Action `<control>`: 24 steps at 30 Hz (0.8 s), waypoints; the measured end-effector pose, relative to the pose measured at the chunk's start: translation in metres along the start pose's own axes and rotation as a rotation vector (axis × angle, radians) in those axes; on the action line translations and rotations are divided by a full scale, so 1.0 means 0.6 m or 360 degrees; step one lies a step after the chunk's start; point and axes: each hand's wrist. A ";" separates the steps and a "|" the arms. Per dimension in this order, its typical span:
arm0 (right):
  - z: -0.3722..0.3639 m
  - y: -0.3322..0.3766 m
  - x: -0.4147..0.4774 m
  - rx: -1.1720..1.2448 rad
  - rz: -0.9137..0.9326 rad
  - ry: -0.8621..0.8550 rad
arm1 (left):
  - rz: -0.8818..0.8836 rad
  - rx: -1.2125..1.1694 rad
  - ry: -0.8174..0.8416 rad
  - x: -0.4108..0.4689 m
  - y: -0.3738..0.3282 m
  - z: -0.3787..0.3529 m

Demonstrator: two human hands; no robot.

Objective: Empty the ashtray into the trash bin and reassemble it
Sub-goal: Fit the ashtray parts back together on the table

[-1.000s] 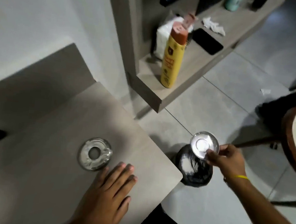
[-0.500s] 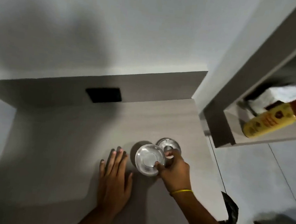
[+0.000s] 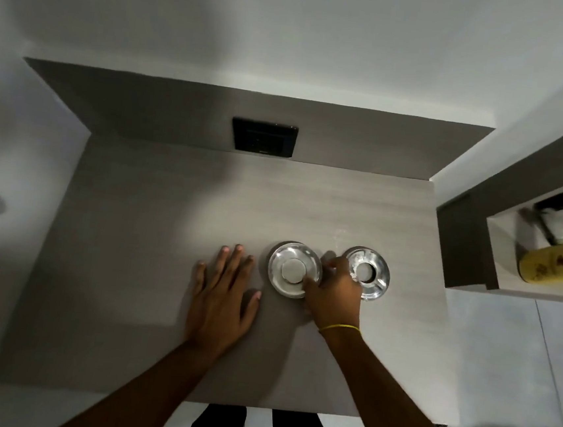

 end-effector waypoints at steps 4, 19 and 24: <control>0.051 0.004 0.022 -0.0324 0.0254 -0.0069 | 0.0011 -0.0016 -0.0012 0.000 -0.002 0.005; 0.104 0.001 0.047 -0.1121 0.0152 0.0430 | 0.0016 -0.0046 -0.0089 -0.002 -0.002 0.001; 0.116 0.043 0.027 -0.0879 0.0217 0.0426 | 0.0021 -0.0022 -0.0076 -0.002 -0.005 0.001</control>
Point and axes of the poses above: each hand's wrist, its own x-axis towards the middle knuckle, its own z-axis out of the back of the hand, y = z × x, and after that the axes turned 3 degrees about x, right-handed
